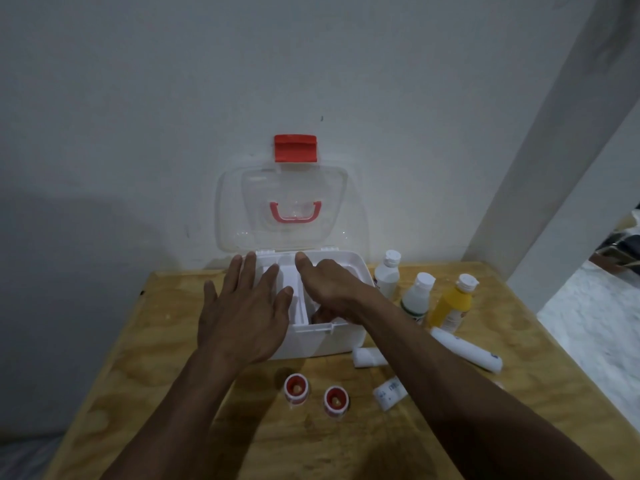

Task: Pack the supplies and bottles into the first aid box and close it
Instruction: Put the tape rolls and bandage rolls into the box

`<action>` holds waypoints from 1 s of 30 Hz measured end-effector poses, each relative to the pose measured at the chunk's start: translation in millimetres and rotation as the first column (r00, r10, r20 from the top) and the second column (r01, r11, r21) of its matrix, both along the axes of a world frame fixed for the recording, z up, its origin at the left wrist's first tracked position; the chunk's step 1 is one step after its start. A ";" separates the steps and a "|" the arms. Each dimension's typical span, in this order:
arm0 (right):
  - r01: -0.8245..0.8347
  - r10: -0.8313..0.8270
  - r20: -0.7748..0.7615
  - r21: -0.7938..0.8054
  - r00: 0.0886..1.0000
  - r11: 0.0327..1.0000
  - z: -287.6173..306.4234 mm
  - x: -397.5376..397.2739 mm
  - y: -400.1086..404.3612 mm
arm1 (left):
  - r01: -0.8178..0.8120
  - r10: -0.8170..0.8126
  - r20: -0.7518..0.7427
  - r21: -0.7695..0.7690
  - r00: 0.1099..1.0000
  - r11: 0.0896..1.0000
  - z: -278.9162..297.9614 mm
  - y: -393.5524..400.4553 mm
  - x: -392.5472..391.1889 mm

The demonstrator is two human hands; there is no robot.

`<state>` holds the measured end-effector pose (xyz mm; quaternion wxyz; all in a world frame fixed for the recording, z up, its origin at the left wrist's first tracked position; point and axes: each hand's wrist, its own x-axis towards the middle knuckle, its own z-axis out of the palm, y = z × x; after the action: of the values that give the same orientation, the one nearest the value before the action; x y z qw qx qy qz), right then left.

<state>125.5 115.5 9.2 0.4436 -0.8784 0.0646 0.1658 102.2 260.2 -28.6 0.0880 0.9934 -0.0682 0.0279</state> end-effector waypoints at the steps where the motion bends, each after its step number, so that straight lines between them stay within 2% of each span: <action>1: 0.000 0.000 0.002 0.002 1.000 1.000 -1.1 1.1 0.3 | 0.000 0.000 0.000 -0.005 1.000 1.000 0.0 -0.1 0.1; 18: -0.006 0.006 0.014 0.045 1.000 0.999 2.1 -2.1 -3.5 | -0.007 0.007 -0.020 0.019 1.000 1.000 3.0 0.1 -1.7; 21: 0.020 -0.024 0.113 0.030 0.993 0.999 8.3 -6.2 -7.6 | -0.001 0.001 -0.020 -0.005 1.000 1.000 3.2 0.8 -1.8; 23: 0.011 -0.005 0.247 -0.022 0.969 1.000 13.9 -11.9 -11.8 | -0.003 0.003 0.001 -0.039 1.000 0.999 4.5 1.0 -3.7; 26: 0.031 0.035 0.470 -0.131 0.882 0.991 22.8 -29.0 -21.4 | -0.013 0.036 0.169 -0.131 0.985 0.991 7.2 -0.9 -10.6; 30: 0.051 0.039 0.713 -0.105 0.700 0.993 26.3 -70.5 -36.4 | 0.105 0.077 0.541 -0.298 0.838 0.949 10.9 -2.9 -38.2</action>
<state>55.0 79.1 35.5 0.3822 -0.8982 -0.0998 -0.1929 64.0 257.3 -17.7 0.2225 0.9165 -0.0922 0.3195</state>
